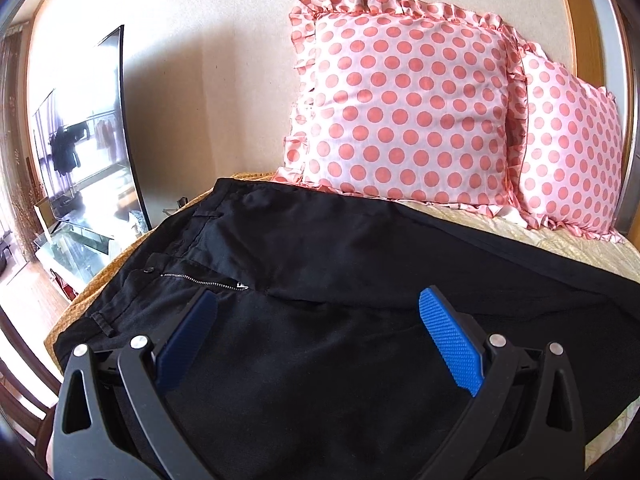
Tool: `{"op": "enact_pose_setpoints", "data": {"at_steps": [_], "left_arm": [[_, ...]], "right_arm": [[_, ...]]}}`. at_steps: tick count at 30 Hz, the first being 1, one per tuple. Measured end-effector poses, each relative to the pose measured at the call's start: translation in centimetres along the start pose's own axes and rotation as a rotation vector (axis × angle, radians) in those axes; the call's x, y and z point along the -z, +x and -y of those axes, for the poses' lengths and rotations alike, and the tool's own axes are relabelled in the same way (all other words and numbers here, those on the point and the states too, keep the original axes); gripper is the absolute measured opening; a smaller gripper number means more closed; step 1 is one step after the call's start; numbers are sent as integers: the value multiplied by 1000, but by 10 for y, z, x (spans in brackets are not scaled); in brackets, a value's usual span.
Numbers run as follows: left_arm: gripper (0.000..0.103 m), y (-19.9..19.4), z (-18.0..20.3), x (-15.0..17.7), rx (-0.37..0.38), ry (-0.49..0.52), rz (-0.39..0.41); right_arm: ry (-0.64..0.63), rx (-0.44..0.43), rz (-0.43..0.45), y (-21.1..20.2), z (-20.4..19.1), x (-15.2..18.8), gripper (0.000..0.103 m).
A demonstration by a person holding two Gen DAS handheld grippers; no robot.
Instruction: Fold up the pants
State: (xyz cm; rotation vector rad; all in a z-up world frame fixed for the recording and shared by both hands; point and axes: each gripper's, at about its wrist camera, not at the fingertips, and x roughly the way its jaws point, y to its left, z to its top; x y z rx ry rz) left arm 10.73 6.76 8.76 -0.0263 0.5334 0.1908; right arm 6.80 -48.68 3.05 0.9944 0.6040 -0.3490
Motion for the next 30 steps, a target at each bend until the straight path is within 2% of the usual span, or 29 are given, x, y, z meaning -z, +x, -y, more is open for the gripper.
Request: {"op": "enact_pose_setpoints", "data": {"at_steps": [5, 8, 12, 15, 17, 19, 23, 26, 27, 29, 30], "left_arm": [[101, 9, 3, 2, 25, 44, -16], [101, 11, 11, 4, 18, 69, -29], [101, 12, 11, 5, 52, 60, -59], [101, 13, 5, 4, 65, 36, -64], [101, 15, 2, 2, 73, 19, -73], [101, 18, 2, 1, 76, 9, -86], [101, 22, 7, 4, 81, 24, -101], [101, 22, 9, 5, 92, 30, -102], [101, 22, 9, 4, 101, 26, -104], [101, 25, 7, 0, 125, 15, -116], [101, 27, 6, -3, 142, 6, -124]], "right_arm": [[109, -69, -15, -3, 9, 2, 41], [109, -56, 23, 2, 5, -2, 41], [129, -36, 53, 5, 2, -2, 40], [178, 13, 92, -2, 9, 3, 32], [224, 24, 129, -12, 16, 8, 32], [221, 41, 153, -15, 16, 9, 32], [194, -27, 118, 0, 11, 5, 32], [157, -24, 112, 10, 3, 1, 32], [134, -20, 114, 13, 0, 0, 30], [119, -25, 106, 17, 1, -1, 4], [128, -44, 100, 18, 4, -2, 4]]}}
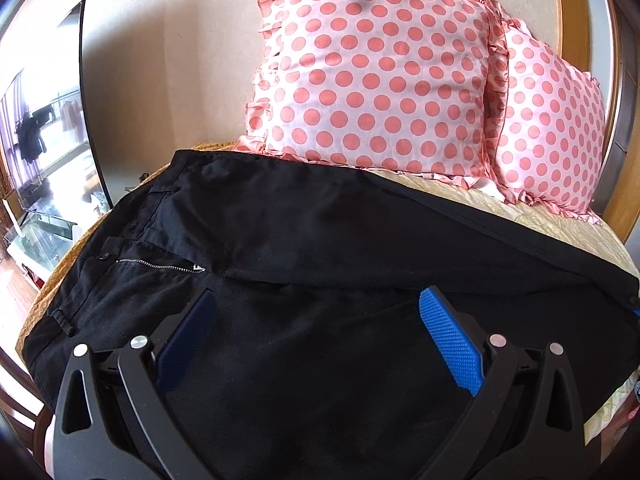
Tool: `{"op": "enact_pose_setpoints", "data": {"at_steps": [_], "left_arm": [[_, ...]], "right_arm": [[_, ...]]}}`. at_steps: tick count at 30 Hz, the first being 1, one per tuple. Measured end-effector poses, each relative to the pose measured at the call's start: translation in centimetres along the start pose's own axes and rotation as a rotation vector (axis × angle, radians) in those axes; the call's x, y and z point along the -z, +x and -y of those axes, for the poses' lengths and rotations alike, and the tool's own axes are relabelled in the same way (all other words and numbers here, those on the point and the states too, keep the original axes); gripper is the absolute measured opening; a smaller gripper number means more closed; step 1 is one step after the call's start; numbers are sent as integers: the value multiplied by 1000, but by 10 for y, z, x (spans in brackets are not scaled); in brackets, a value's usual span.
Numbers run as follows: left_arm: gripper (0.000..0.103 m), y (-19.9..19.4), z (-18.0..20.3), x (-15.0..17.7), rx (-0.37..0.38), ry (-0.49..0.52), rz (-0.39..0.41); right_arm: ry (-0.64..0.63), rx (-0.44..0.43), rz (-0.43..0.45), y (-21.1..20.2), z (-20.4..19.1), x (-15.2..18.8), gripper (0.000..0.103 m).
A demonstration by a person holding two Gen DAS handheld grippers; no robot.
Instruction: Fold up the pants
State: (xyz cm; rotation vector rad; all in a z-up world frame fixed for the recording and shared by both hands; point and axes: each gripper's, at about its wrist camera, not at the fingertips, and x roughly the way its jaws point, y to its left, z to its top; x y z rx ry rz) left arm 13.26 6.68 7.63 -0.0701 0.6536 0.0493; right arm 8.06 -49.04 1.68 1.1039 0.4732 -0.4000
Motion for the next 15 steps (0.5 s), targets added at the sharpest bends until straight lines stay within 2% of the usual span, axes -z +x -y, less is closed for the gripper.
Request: {"op": "enact_pose_setpoints", "data": {"at_steps": [4, 8, 11, 15], "left_arm": [[101, 9, -8, -20, 36, -21, -13], [101, 29, -17, -58, 76, -47, -19], [101, 62, -30, -95, 99, -105, -62], [101, 116, -59, -136, 96, -232, -131]], "right_arm": [[-38, -40, 64, -22, 7, -4, 3], [-52, -50, 125, -47, 12, -8, 3], [-46, -55, 149, -58, 15, -10, 3], [-44, -53, 133, -54, 19, -11, 3]]}}
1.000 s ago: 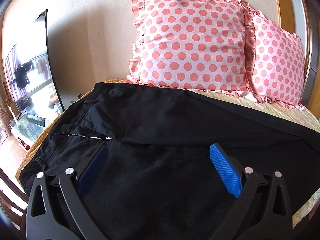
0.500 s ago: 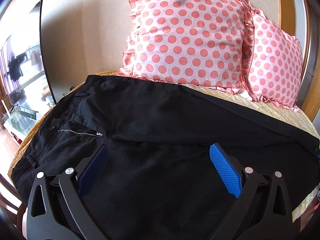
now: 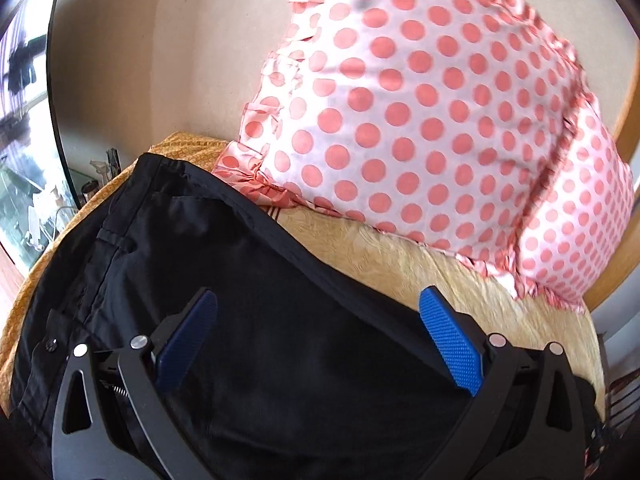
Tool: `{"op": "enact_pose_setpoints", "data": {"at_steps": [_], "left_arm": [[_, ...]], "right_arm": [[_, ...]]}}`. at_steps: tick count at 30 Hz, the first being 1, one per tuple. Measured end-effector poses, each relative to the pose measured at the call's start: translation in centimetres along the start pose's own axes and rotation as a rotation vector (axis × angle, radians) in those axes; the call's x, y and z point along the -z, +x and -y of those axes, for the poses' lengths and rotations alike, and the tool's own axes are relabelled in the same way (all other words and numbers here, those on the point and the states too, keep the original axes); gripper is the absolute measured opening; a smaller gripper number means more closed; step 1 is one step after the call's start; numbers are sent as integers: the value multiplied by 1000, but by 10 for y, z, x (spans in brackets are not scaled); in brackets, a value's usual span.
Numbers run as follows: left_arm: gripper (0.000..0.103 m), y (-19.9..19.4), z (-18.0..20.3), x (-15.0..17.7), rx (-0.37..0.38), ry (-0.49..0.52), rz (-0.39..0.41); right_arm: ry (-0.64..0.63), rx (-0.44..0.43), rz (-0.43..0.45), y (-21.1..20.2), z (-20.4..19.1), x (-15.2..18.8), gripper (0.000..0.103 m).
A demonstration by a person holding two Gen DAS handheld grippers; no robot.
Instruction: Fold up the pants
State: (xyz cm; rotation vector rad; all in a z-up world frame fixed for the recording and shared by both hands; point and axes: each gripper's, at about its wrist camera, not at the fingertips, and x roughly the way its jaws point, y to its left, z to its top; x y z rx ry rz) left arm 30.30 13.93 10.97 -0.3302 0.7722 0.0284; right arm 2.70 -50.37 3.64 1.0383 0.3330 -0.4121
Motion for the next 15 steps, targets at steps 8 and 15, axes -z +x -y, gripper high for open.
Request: {"op": "enact_pose_setpoints", "data": {"at_steps": [8, 15], "left_arm": [[87, 97, -54, -66, -88, -205, -153], [51, 140, -76, -78, -194, -265, -246]], "right_arm": [[-10, 46, -24, 14, 7, 4, 3], [-42, 92, -27, 20, 8, 8, 3]]}}
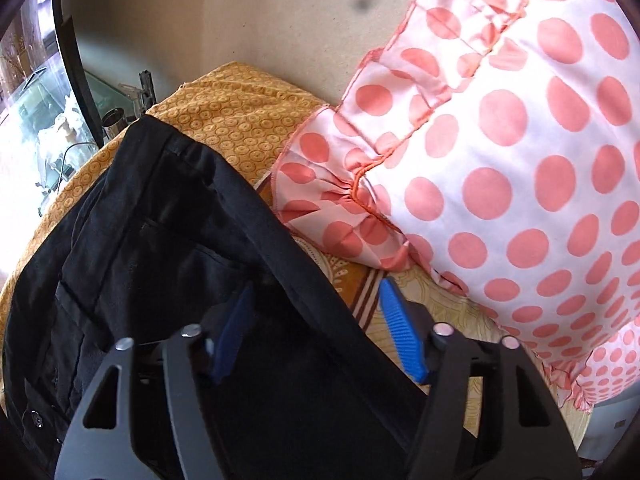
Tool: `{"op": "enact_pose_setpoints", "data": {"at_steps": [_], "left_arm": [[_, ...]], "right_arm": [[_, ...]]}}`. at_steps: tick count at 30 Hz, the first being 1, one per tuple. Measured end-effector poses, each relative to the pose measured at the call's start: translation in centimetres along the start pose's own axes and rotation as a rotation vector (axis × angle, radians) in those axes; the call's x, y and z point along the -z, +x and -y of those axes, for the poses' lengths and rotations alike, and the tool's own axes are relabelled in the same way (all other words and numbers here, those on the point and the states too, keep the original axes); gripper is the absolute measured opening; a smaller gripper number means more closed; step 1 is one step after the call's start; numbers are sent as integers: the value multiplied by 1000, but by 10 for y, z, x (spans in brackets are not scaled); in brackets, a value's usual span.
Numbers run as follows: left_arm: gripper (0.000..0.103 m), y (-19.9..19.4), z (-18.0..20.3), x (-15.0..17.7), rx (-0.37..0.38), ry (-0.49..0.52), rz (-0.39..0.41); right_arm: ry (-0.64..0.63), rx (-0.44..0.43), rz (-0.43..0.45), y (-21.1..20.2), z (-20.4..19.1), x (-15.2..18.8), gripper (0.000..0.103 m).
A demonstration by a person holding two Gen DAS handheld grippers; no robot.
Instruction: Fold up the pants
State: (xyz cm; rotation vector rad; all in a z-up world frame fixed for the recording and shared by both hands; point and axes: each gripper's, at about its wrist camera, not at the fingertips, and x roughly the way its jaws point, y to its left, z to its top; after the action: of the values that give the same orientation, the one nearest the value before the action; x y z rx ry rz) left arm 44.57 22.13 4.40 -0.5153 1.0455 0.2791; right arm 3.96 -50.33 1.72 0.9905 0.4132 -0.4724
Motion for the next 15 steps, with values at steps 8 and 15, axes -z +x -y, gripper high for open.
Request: {"op": "enact_pose_setpoints", "data": {"at_steps": [8, 15], "left_arm": [[10, -19, -35, 20, 89, -78, 43], [9, -120, -58, 72, 188, 21, 188]], "right_arm": [[-28, -14, 17, -4, -7, -5, 3], [-80, -64, 55, -9, -18, -19, 3]]}}
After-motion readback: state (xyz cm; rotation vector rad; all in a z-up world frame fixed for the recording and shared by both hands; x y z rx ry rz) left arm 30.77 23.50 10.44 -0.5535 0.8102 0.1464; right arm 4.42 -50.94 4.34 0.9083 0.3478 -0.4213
